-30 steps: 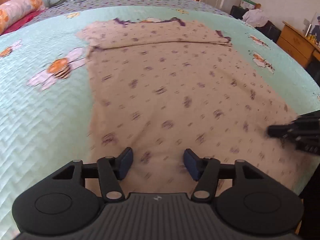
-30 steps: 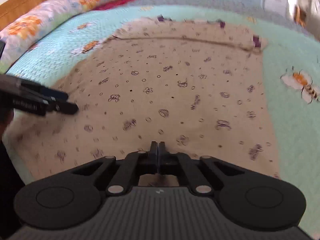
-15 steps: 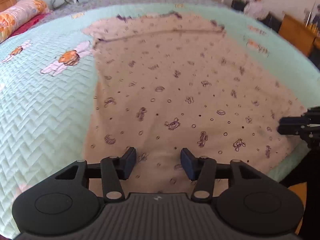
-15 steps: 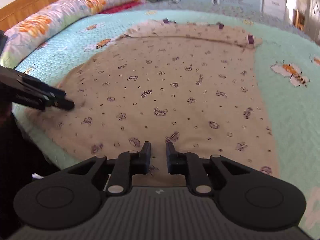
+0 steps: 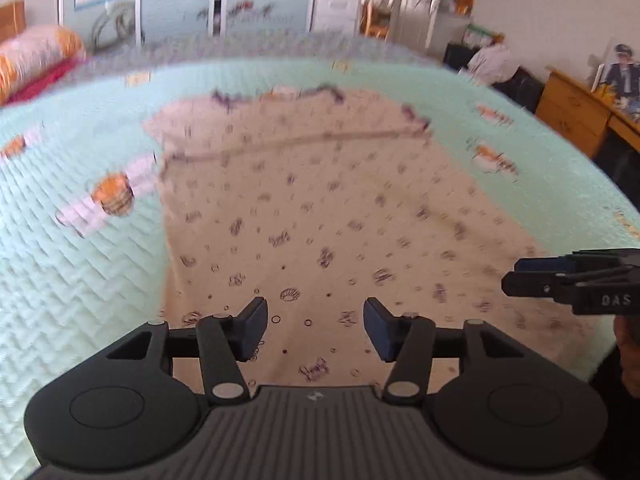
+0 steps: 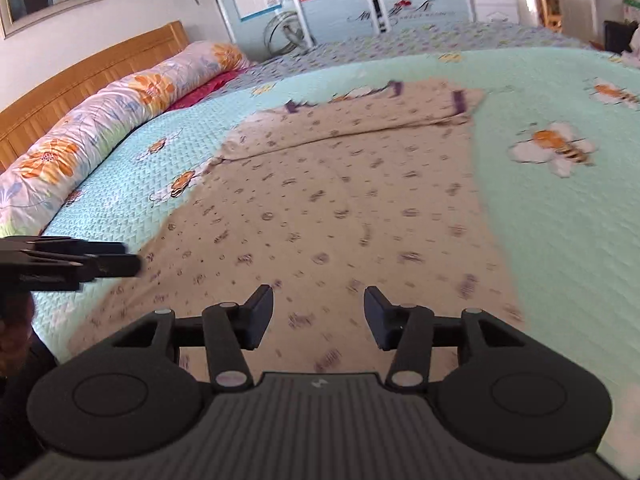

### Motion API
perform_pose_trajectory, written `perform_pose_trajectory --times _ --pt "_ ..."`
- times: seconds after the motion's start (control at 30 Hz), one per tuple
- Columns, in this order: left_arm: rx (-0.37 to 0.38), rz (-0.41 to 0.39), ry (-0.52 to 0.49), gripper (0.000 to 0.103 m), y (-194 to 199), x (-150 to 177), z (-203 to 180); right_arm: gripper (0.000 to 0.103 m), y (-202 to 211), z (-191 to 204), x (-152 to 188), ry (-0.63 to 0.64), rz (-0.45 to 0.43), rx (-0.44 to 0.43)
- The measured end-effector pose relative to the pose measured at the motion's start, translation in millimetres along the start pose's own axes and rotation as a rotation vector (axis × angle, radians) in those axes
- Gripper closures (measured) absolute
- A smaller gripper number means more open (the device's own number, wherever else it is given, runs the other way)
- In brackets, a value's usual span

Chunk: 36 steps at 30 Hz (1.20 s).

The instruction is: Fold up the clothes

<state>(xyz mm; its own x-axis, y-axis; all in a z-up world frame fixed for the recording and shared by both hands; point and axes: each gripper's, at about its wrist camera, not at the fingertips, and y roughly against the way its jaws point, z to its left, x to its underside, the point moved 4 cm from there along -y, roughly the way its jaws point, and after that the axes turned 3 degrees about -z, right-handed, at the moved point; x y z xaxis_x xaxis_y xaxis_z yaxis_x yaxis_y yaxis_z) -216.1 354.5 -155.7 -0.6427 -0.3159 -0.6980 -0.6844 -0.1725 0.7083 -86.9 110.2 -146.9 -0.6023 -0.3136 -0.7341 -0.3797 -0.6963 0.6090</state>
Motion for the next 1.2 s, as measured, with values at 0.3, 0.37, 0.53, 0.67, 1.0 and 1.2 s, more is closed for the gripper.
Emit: perform_pose_trajectory --times 0.3,0.37,0.53,0.67,1.0,1.2 --pt "-0.039 -0.019 0.101 0.060 15.0 -7.1 44.4 0.081 62.0 -91.6 10.0 -0.033 -0.034 0.167" --pt "0.000 -0.044 0.073 0.057 1.5 -29.9 25.5 0.066 50.0 -77.5 -11.9 -0.039 -0.075 0.108" --pt "0.022 0.013 -0.022 0.053 -71.8 -65.4 -10.9 0.056 -53.3 -41.4 -66.8 -0.087 -0.058 -0.004" --pt "0.021 0.011 0.042 0.055 -81.2 -63.3 21.1 0.088 -112.3 -67.3 -85.6 -0.077 0.029 0.040" --pt "0.044 -0.085 0.048 0.053 -69.0 -110.7 13.0 0.061 -96.5 -70.9 -123.8 -0.036 -0.123 0.045" --pt "-0.068 0.025 0.017 0.054 -114.2 -106.6 40.5 0.103 -141.1 -115.3 -122.5 -0.089 -0.023 0.101"
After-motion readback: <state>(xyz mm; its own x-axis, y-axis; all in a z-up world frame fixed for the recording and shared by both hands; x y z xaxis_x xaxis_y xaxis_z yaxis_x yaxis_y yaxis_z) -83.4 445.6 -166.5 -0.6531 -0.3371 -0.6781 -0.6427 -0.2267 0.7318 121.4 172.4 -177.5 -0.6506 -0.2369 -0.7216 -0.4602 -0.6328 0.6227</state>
